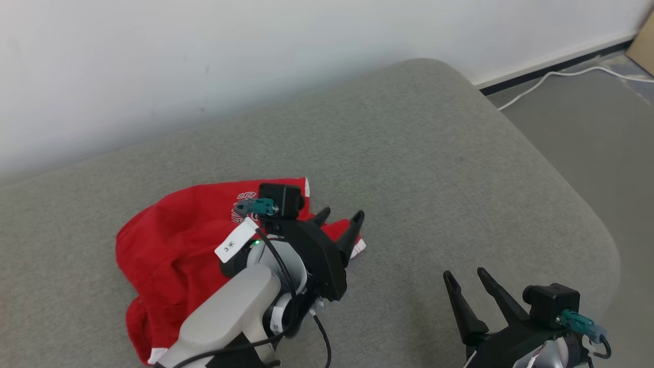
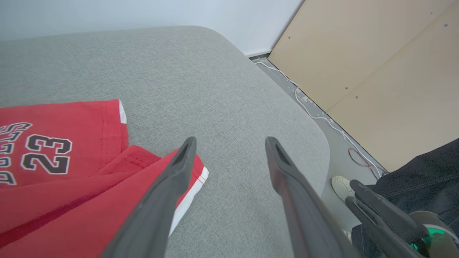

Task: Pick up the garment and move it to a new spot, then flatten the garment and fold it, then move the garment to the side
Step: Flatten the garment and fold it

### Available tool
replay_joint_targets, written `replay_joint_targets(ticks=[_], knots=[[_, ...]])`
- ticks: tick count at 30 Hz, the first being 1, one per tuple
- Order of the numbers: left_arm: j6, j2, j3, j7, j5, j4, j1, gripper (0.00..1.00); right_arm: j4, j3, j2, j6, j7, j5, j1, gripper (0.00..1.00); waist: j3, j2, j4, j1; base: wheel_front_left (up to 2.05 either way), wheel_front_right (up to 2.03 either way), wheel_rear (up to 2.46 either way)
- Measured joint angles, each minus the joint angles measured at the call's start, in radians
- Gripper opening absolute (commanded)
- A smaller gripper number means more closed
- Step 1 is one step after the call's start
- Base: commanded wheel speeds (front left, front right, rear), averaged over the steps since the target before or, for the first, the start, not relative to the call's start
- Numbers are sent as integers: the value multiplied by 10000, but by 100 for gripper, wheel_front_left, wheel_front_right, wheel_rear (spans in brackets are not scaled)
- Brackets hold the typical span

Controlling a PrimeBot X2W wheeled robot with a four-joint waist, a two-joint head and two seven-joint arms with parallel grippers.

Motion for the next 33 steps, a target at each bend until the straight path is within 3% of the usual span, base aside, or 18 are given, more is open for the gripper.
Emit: replay_joint_targets(ticks=[8, 16, 23, 33], knots=[[0, -15, 805, -1287, -13, 583, -361, 100, 54, -199, -176, 0, -184, 0, -8, 100, -163, 0, 809, -1, 0, 0, 0], [0, 190, 1473, -2470, 779, 947, -96, 100, 17, -491, -564, -13, -364, -134, 2, 100, -557, 0, 1813, -2, 0, 0, 0], [0, 809, 1931, -3315, 1269, 713, 990, 100, -50, -606, -729, -90, -443, -332, 31, 100, -1013, 0, 2721, -2, 0, 0, 0], [2, 1394, 4311, -3722, 1753, -213, 3744, 100, -366, -775, -773, -186, -525, -366, 583, 100, -1870, -1, 3691, -3, 0, 0, 0]])
